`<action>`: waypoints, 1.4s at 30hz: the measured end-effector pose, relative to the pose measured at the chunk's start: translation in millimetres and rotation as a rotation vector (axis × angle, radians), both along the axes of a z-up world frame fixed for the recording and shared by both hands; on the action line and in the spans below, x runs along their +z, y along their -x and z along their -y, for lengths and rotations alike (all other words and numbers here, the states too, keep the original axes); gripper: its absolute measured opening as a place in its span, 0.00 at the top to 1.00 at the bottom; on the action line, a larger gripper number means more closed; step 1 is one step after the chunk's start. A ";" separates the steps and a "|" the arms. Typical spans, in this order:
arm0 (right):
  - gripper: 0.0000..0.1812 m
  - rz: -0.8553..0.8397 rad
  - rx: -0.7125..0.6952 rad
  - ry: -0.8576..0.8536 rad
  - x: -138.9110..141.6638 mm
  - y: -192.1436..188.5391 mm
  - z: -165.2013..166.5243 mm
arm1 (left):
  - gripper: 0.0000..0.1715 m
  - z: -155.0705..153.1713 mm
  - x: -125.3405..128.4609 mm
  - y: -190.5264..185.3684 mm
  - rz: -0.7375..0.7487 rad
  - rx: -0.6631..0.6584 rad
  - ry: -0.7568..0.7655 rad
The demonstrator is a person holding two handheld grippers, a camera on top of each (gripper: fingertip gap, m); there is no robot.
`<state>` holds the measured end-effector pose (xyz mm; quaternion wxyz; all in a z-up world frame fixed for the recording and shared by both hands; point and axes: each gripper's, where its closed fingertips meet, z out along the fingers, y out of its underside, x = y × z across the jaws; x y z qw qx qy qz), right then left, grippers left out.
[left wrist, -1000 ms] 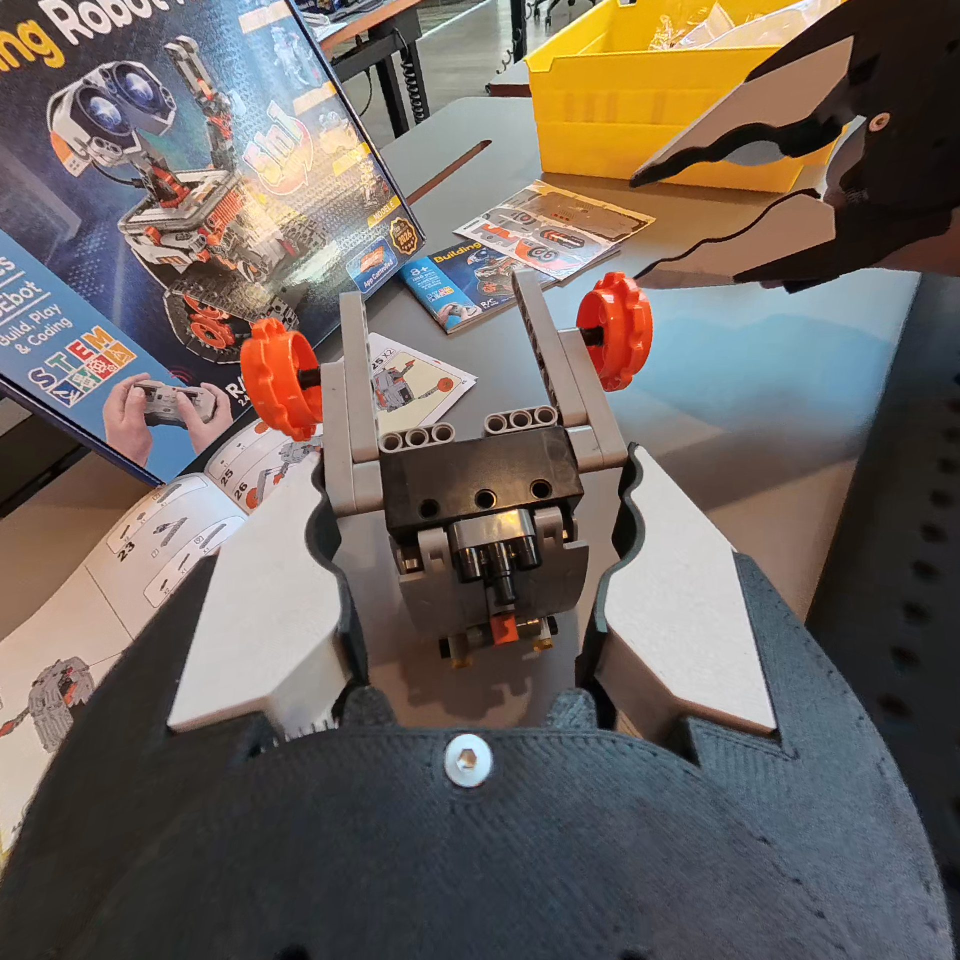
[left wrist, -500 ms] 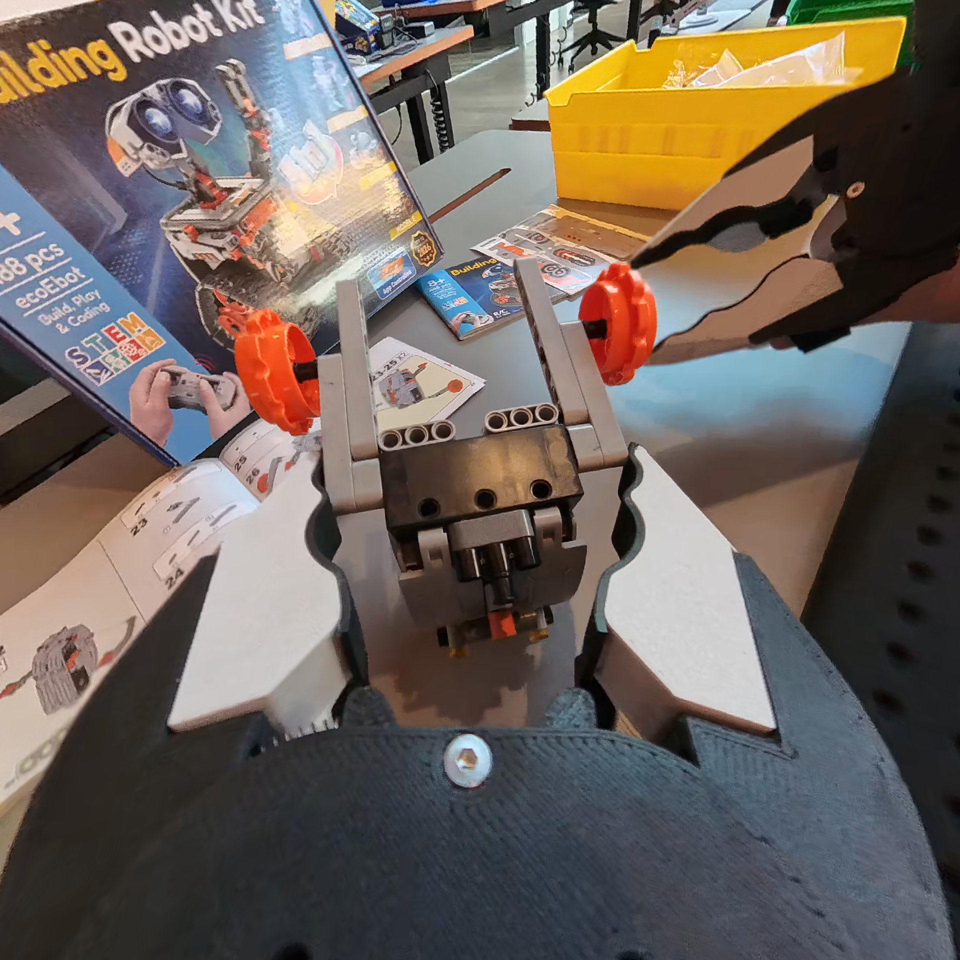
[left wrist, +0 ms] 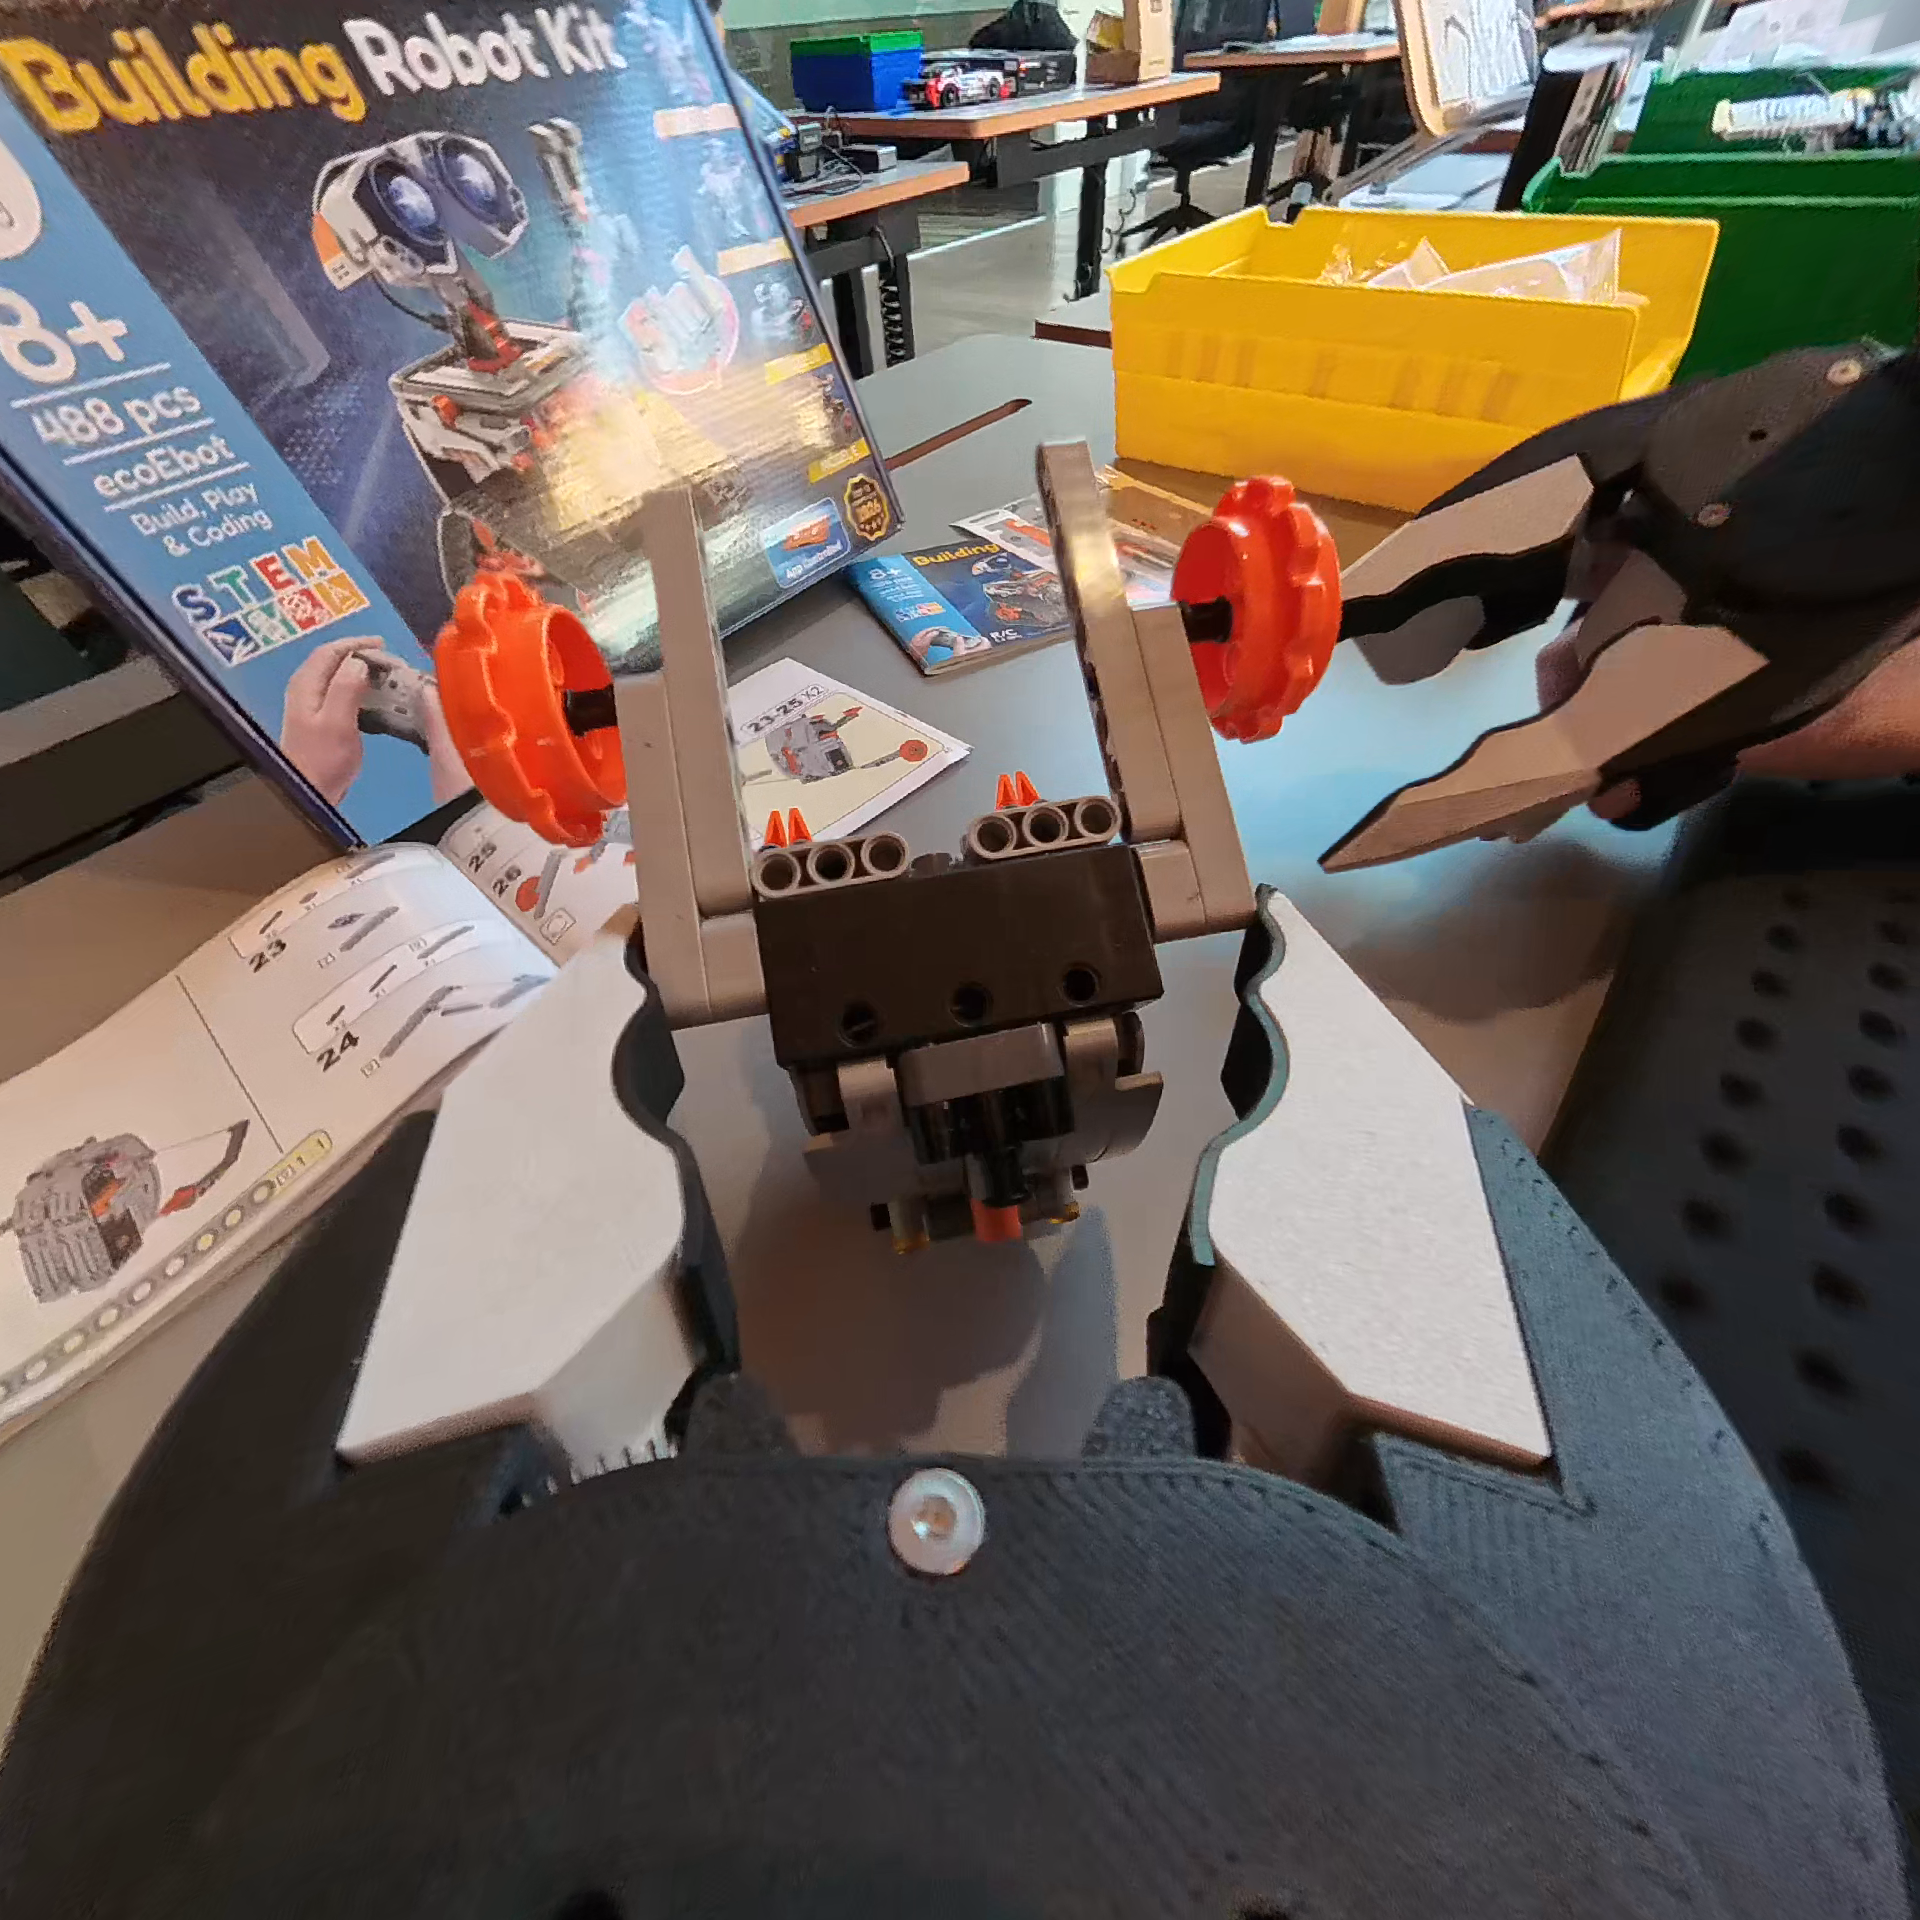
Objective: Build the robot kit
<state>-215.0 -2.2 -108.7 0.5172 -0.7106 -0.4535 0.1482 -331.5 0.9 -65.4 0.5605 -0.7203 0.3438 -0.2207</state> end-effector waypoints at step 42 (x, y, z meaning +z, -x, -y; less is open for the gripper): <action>0.80 -0.536 0.170 0.711 37.5 36.5 51.1 | 0.37 -9.5 2.3 -41.0 -0.180 0.059 -0.164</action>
